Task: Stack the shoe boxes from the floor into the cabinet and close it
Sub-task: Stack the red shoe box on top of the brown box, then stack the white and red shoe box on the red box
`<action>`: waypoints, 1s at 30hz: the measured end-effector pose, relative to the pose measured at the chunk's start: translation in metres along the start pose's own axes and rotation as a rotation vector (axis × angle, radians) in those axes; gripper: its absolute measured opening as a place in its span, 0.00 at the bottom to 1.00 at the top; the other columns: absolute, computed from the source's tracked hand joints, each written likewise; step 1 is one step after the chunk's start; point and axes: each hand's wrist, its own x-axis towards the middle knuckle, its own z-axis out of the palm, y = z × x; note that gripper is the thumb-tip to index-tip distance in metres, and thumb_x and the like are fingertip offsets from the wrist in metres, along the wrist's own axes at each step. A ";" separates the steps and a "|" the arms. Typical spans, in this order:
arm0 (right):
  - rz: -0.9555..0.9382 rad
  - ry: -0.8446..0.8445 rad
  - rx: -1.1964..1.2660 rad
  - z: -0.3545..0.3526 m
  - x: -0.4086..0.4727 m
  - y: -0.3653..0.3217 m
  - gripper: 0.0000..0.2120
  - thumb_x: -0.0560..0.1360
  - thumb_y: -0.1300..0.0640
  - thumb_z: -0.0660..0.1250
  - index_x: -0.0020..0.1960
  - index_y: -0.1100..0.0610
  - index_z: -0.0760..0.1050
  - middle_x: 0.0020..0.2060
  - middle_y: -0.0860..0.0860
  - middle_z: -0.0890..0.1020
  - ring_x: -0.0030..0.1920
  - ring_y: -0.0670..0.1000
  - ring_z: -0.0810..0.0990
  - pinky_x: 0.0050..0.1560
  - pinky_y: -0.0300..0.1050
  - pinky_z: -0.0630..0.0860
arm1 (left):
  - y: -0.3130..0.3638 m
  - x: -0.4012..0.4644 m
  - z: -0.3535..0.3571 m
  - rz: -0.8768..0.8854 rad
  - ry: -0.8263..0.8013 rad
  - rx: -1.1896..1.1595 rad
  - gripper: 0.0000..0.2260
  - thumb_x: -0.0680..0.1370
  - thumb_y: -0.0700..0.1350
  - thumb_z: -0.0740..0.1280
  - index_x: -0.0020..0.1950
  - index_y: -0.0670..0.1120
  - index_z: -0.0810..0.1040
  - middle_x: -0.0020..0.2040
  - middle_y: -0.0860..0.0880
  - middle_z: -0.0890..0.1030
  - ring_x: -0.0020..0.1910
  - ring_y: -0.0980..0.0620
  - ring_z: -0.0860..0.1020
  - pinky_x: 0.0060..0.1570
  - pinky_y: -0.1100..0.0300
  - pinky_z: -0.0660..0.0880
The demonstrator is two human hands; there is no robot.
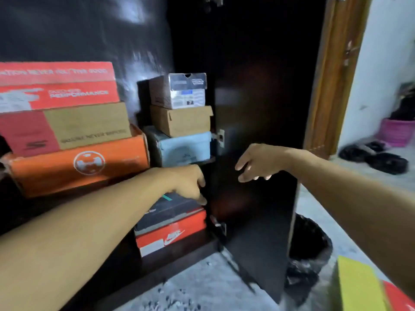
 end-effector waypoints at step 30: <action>0.957 -0.023 0.313 0.381 -0.292 0.327 0.49 0.51 0.24 0.66 0.66 0.42 0.60 0.62 0.51 0.62 0.62 0.63 0.68 0.59 0.60 0.73 | 0.386 0.055 0.370 0.560 -0.025 -0.139 0.19 0.74 0.44 0.67 0.66 0.47 0.76 0.64 0.46 0.77 0.66 0.44 0.72 0.64 0.54 0.70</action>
